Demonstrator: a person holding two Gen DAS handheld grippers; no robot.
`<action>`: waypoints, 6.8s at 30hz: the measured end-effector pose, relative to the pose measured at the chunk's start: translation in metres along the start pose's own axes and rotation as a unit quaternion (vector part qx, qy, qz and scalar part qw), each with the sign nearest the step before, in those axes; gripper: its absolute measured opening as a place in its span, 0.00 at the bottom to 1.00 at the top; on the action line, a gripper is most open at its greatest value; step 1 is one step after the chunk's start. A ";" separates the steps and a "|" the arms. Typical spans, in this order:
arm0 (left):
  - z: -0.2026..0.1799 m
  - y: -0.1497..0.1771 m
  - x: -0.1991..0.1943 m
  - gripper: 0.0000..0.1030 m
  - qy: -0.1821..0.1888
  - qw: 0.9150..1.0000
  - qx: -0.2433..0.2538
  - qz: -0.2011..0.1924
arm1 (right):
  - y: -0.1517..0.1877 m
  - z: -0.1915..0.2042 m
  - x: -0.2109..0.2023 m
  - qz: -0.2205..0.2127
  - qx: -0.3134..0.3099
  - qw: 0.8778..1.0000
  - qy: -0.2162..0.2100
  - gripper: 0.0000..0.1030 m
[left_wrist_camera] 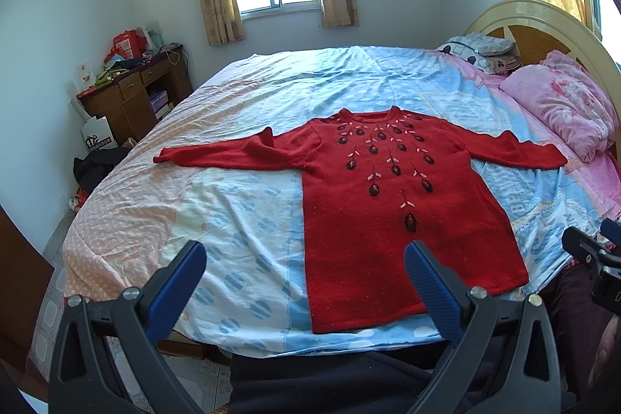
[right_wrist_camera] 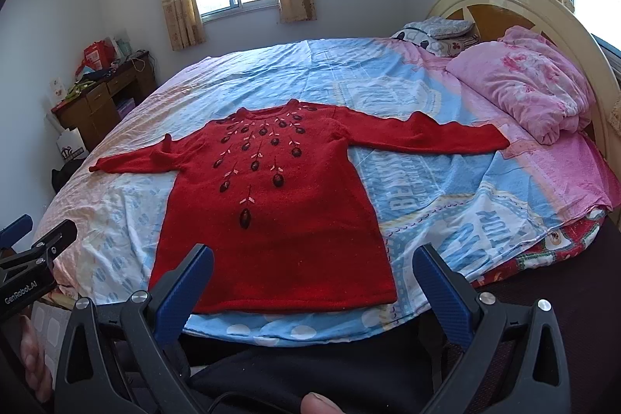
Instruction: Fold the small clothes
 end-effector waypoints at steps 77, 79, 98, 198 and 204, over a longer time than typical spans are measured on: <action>-0.040 -0.052 0.170 1.00 -0.041 0.999 -0.019 0.000 | -0.219 -0.326 0.199 -0.077 0.159 0.979 0.103 0.14; -0.033 -0.052 0.170 1.00 -0.042 0.999 -0.028 0.001 | -0.240 -0.298 0.183 -0.101 0.136 0.981 0.095 0.14; 0.021 -0.051 0.188 1.00 -0.067 0.993 -0.095 -0.001 | -0.297 0.041 0.201 -0.140 -0.135 0.981 -0.029 0.14; 0.064 -0.055 0.298 0.79 -0.026 0.994 -0.091 0.059 | -0.128 0.017 0.348 0.078 -0.085 0.987 -0.108 0.68; 0.117 -0.046 0.294 0.80 -0.066 0.989 -0.117 0.062 | -0.117 0.030 0.360 0.109 -0.091 0.986 -0.086 0.69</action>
Point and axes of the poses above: each gripper's, at about its wrist camera, not at the fingertips, and x roughly the way its jaws point, z to its left, y to its underside, the point moved 6 cm from there along x, roughly the way its jaws point, and after that the axes turned 2 degrees about x, right-handed, at the moved point
